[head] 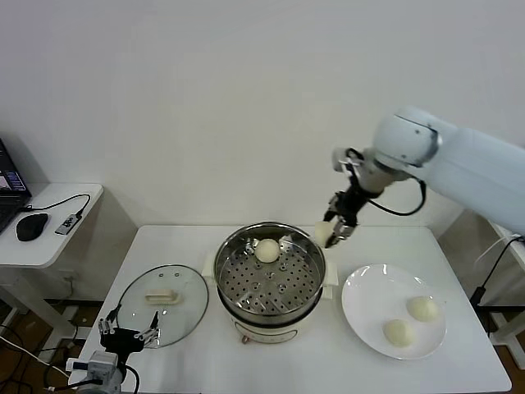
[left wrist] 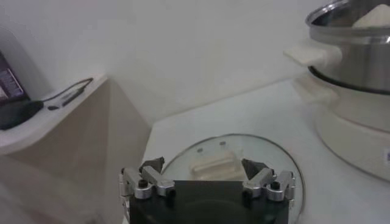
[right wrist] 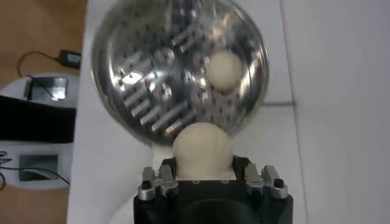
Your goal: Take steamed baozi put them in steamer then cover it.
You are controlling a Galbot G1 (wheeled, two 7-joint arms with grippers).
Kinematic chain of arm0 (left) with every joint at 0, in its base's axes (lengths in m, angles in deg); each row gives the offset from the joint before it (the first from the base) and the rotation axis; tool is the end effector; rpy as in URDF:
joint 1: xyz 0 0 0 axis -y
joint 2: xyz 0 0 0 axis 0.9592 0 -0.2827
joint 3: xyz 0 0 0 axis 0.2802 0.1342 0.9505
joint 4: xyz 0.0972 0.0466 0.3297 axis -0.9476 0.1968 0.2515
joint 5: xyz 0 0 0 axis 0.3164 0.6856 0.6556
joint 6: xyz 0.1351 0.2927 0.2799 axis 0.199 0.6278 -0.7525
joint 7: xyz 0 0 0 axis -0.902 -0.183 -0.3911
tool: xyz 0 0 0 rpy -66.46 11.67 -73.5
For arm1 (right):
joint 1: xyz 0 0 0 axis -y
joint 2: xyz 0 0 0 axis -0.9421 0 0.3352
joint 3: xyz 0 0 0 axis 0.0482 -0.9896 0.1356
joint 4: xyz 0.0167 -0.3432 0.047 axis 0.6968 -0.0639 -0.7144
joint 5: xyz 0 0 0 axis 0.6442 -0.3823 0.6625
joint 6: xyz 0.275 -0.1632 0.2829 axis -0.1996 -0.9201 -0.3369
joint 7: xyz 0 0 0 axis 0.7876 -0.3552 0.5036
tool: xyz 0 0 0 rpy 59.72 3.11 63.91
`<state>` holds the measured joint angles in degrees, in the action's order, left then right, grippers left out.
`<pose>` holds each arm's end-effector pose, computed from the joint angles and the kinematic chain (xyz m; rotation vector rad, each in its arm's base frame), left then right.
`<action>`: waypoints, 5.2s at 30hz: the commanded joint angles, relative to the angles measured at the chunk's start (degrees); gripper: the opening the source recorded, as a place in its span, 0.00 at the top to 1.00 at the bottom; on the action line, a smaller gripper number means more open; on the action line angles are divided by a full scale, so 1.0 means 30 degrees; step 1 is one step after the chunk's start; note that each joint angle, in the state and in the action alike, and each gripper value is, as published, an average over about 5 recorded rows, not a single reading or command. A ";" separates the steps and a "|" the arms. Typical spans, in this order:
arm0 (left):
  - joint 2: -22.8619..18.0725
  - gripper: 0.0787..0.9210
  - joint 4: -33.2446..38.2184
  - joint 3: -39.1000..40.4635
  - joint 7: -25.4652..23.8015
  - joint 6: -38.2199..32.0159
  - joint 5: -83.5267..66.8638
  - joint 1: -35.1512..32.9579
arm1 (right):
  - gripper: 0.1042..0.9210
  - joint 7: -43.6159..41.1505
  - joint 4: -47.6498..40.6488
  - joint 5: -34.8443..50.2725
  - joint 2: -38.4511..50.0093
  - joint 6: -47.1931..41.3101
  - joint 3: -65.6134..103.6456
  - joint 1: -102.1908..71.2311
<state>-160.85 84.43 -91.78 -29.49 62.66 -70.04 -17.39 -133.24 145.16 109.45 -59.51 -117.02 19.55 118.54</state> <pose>0.2360 0.1075 -0.2884 0.0492 -2.6928 -0.4657 0.5642 0.0895 0.0378 1.4226 -1.4560 1.1708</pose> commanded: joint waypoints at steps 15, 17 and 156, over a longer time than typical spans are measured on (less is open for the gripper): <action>0.0143 0.12 0.0482 -0.0155 0.0154 0.0001 -0.0270 -0.0119 | 0.43 0.1160 -0.4745 -0.1067 -0.8299 -0.0392 -0.0897 -0.2668; 0.0189 0.12 0.0526 -0.0157 0.0165 -0.0004 -0.0259 -0.0147 | 0.43 0.1257 -0.5123 -0.1655 -0.8566 -0.0333 -0.0846 -0.3202; -0.1202 0.12 -0.1605 0.0787 -0.0021 0.0131 0.0757 -0.0241 | 0.20 -0.1965 0.0244 -1.5438 0.6564 0.5540 1.1842 -1.9451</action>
<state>-164.48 79.67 -89.45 -29.51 63.01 -67.81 -18.15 -139.34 146.07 63.33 -39.56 -100.42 55.09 60.39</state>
